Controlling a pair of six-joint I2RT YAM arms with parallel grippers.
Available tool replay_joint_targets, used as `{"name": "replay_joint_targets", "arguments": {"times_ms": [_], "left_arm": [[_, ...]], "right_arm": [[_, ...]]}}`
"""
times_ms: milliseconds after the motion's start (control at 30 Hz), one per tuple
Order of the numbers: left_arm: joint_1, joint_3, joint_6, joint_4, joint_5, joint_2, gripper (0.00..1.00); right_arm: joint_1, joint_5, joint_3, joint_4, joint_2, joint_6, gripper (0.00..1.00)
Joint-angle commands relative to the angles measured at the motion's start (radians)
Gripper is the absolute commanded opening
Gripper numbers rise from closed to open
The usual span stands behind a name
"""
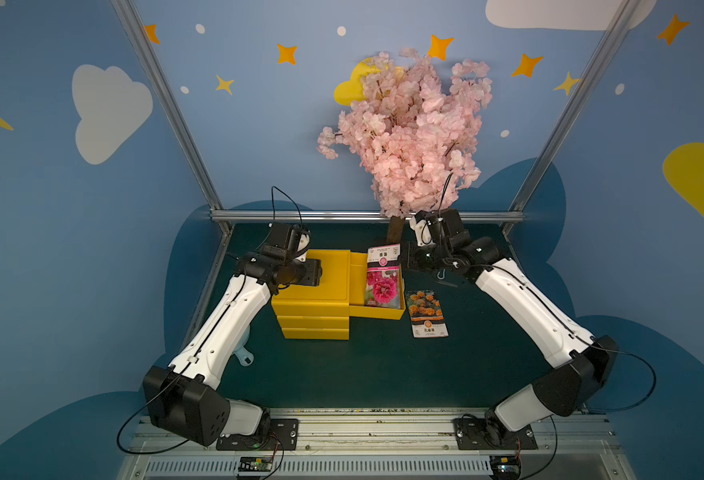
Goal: Take the seed bags out of the drawer
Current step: Pick up the seed packet from the drawer, then place the seed packet at the center of the board.
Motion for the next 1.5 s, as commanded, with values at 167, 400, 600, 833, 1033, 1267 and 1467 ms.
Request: {"name": "replay_joint_targets", "arguments": {"times_ms": [167,400,600,833,1033,1267,1467], "left_arm": [[0.006,-0.011,-0.013,-0.141,0.006,0.045,0.67],[0.005,0.000,-0.012,-0.147,0.008,0.044,0.67],[0.003,0.009,-0.011,-0.152,0.009,0.050,0.67],[0.002,0.023,-0.010,-0.159,0.013,0.056,0.67],[0.002,0.032,-0.010,-0.164,0.012,0.055,0.67],[0.002,0.031,-0.010,-0.165,0.011,0.056,0.67],[0.002,0.029,-0.010,-0.164,0.010,0.056,0.67]], "right_arm": [[-0.082,-0.010,-0.049,0.025,-0.106,-0.031,0.00],[-0.207,-0.139,-0.086,0.025,-0.183,-0.026,0.00],[-0.348,-0.242,-0.128,0.025,-0.251,-0.020,0.00],[-0.529,-0.324,-0.193,0.025,-0.326,-0.020,0.00],[-0.586,-0.366,-0.269,0.027,-0.306,-0.052,0.00],[-0.552,-0.399,-0.375,0.084,-0.201,-0.075,0.00],[-0.473,-0.391,-0.365,0.061,-0.041,-0.140,0.00]]}}
